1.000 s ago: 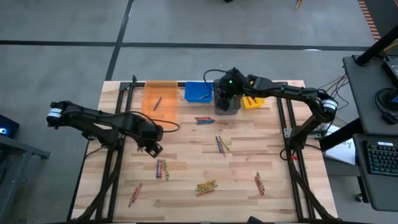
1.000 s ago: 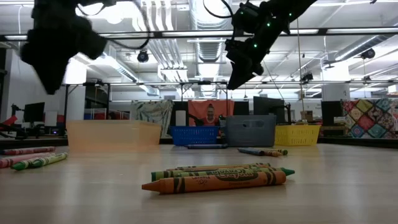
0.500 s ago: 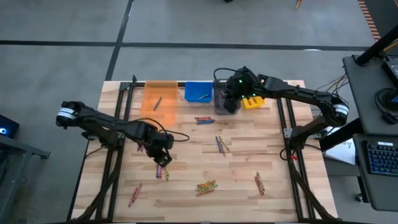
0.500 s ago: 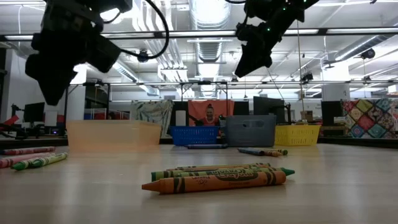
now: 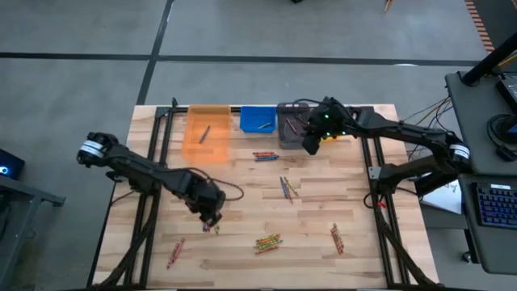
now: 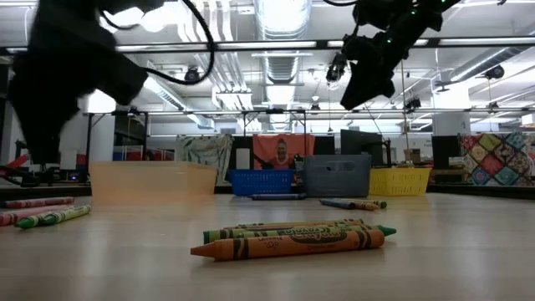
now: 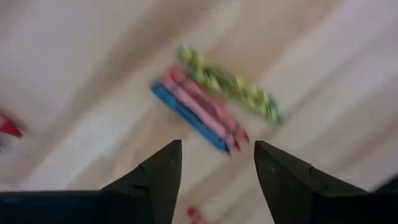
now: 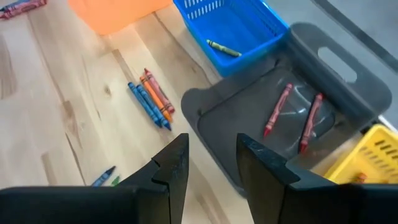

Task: Sort crayons
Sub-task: Put the red crayon into the black bin

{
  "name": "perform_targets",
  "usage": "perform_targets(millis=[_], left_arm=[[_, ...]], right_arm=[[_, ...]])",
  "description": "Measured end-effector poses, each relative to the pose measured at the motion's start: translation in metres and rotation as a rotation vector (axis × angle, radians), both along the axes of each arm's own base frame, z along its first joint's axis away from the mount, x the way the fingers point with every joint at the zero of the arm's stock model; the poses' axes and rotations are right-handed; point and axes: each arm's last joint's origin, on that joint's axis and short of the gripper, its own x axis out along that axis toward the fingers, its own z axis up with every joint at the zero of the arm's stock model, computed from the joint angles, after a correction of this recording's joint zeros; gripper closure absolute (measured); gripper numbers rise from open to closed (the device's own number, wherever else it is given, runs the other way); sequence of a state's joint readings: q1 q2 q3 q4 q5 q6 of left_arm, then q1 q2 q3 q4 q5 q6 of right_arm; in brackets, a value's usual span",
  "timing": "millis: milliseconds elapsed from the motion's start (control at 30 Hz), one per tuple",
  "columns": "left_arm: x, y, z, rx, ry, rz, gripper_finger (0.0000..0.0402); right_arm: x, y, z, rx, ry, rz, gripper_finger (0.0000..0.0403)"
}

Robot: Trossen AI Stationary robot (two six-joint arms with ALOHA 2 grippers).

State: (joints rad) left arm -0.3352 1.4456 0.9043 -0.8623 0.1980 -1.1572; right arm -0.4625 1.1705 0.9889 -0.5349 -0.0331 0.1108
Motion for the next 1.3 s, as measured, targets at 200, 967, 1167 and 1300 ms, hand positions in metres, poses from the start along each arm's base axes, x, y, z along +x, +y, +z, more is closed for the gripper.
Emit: perform_targets(millis=[200, 967, 1167, 1300], left_arm=[[-0.024, -0.030, 0.001, -0.035, 0.131, -0.040, 0.0214], [-0.036, -0.098, -0.053, 0.048, 0.278, 0.105, 0.0215], [-0.034, -0.100, -0.059, 0.054, 0.297, 0.086, 0.0239], [-0.034, -0.100, -0.059, 0.049, 0.295, 0.083, 0.0273]], right_arm=[[-0.006, 0.004, -0.008, -0.004, -0.046, -0.018, 0.0280], [0.003, 0.016, -0.007, 0.002, -0.095, 0.017, 0.0280], [0.004, 0.019, -0.007, 0.011, -0.099, 0.018, 0.0280], [0.004, 0.019, -0.007, 0.011, -0.098, 0.019, 0.0280]])
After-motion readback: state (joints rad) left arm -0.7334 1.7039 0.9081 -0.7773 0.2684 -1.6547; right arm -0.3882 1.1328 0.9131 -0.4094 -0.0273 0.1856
